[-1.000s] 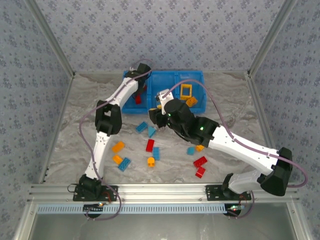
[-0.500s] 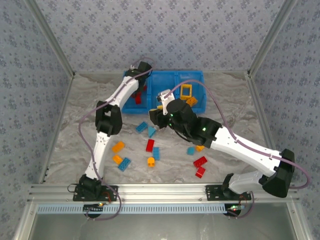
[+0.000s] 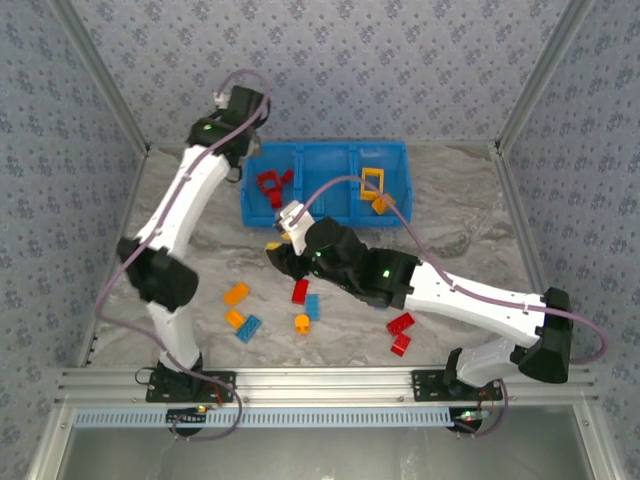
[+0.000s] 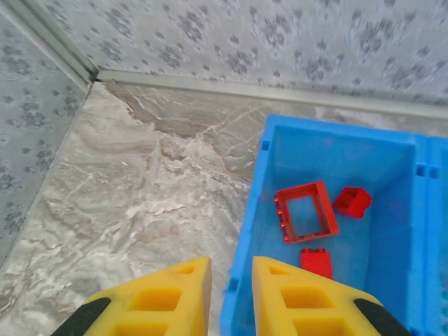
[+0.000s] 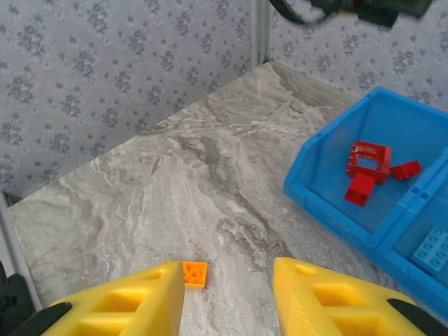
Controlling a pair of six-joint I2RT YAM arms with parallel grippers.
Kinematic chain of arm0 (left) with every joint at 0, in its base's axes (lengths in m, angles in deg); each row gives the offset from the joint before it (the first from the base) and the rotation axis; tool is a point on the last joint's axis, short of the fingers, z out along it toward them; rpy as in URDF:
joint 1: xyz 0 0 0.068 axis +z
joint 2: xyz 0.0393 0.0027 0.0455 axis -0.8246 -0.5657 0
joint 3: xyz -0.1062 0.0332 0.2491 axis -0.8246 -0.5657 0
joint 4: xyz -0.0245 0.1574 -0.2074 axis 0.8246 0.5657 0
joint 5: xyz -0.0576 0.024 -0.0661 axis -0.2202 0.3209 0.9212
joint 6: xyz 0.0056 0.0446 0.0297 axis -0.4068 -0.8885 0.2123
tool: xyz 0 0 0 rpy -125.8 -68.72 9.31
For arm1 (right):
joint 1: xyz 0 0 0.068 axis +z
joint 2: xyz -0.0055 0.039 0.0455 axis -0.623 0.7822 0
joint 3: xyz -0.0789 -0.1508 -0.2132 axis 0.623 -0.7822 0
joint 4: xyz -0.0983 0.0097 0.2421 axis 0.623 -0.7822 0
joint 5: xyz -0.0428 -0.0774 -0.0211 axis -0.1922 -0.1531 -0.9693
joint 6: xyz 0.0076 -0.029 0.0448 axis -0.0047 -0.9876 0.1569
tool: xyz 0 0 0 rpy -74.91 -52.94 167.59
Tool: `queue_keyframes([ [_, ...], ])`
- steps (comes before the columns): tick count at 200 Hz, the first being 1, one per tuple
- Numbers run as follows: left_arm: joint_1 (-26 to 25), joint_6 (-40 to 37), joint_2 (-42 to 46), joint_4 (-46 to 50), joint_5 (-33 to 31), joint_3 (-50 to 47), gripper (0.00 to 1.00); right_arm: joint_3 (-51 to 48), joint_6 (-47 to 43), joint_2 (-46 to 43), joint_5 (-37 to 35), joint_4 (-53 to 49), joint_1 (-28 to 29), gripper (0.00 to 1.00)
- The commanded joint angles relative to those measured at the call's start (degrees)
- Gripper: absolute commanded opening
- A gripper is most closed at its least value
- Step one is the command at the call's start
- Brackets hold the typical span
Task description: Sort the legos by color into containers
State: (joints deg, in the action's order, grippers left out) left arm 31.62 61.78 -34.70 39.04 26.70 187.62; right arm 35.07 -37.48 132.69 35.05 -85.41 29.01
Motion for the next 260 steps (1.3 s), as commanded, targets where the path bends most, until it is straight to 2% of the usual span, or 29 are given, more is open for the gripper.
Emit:
queue_keyframes([
  [1,0.4,2.8,11.2,3.5,7.6,-9.3,0.23,0.4,0.5,0.1,-4.4,-0.7,0.9,0.41],
  [29,-1.1,3.4,26.9,5.2,16.7,-20.5,0.27,-2.6,6.4,-0.2,-7.1,-4.1,1.2,0.41],
  [42,-2.1,4.9,34.0,5.0,20.8,-26.3,0.34,-3.1,9.6,0.9,-6.8,-7.1,0.4,0.43],
  [60,-3.2,6.6,42.2,4.6,28.1,-33.3,0.43,-2.8,14.5,3.4,-5.2,-11.5,-2.3,0.56],
  [95,-8.2,10.5,53.2,0.4,40.1,-44.8,0.49,0.9,24.4,11.4,1.1,-18.8,-8.4,0.67],
  [112,-11.5,12.7,57.3,-1.5,39.1,-49.7,0.50,2.7,29.3,16.1,3.6,-18.5,-10.0,0.67],
  [130,-13.4,14.6,60.0,-2.5,37.8,-52.8,0.50,6.6,32.4,21.9,3.3,-20.2,-10.2,0.68],
  [171,-16.4,15.9,62.0,-5.6,37.3,-54.9,0.52,14.6,32.3,33.6,1.2,-26.7,-12.4,0.74],
  [227,-16.6,15.7,61.1,-5.6,37.1,-54.6,0.52,17.7,33.7,40.6,3.6,-25.9,-13.6,0.75],
  [260,-16.8,16.2,61.2,-6.6,37.2,-55.6,0.52,19.7,33.9,44.2,2.2,-26.6,-14.2,0.70],
])
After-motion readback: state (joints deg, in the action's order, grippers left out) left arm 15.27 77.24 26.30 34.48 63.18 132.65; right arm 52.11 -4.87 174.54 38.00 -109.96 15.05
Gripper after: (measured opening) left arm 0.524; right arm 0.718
